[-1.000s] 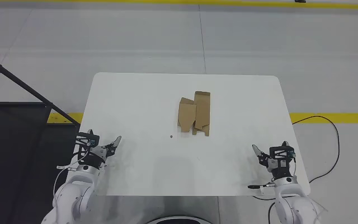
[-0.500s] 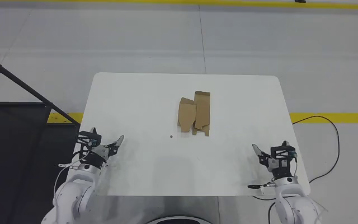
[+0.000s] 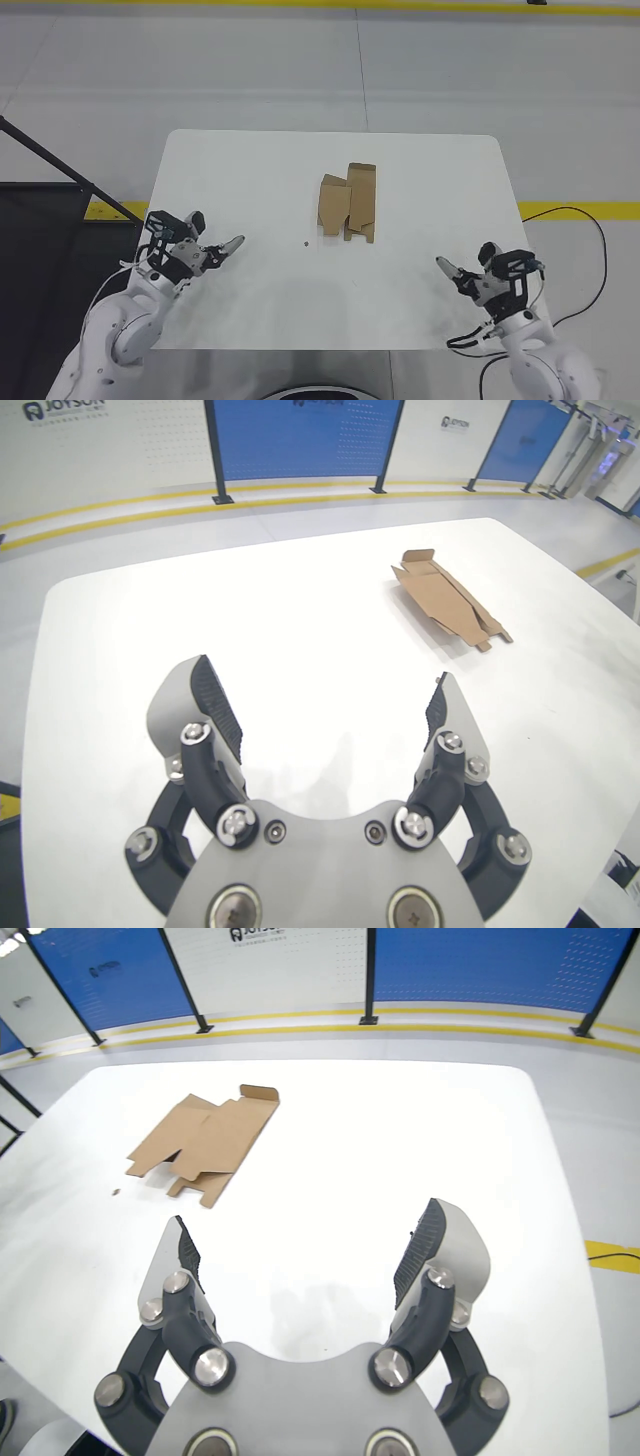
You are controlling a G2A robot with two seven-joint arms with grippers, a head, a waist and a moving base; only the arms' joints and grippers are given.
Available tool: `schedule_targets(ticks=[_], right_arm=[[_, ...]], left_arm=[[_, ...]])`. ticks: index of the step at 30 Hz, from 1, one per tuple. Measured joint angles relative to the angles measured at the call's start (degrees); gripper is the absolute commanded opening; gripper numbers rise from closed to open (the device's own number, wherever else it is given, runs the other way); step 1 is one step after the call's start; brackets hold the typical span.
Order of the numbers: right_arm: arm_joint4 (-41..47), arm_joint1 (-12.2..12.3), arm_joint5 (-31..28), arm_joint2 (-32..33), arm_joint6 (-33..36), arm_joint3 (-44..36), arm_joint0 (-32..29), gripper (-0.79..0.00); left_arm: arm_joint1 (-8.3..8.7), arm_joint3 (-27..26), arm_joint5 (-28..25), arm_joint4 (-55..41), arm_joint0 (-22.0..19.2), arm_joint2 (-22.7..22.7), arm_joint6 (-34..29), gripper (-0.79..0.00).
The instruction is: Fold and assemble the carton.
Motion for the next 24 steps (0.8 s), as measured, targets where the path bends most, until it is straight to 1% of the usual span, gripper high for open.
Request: schedule_targets(ticks=[3, 11, 14, 16, 20, 24], right_arm=[[2.49, 0.16, -1.58, 0.87, 2.56, 0.01, 0.52, 0.000], [2.34, 0.15, -1.44, 0.82, 2.39, 0.02, 0.50, 0.000], [4.32, 0.08, -1.91, 0.19, 2.38, 0.41, 0.78, 0.000], [6.41, 0.12, -3.02, 0.01, 3.19, 0.71, 1.36, 0.000], [10.58, 0.29, -5.56, -0.29, 6.14, 0.76, 2.40, 0.000], [18.01, 0.51, -8.76, -0.53, 9.73, 1.55, 3.66, 0.000]], left_arm=[[0.09, 0.30, -0.45, 0.36, -0.45, -0.16, -0.66, 0.000], [0.07, 0.28, -0.32, 0.26, -0.38, -0.10, -0.57, 0.000], [0.00, 1.08, -1.43, -1.69, -1.30, 1.26, -1.75, 0.000], [0.01, 2.38, -3.83, -4.75, -3.29, 2.64, -4.02, 0.000], [0.12, 4.47, -7.23, -7.79, -8.19, 5.22, -9.23, 0.000], [0.15, 6.14, -9.14, -5.93, -13.05, 8.29, -12.01, 0.000]])
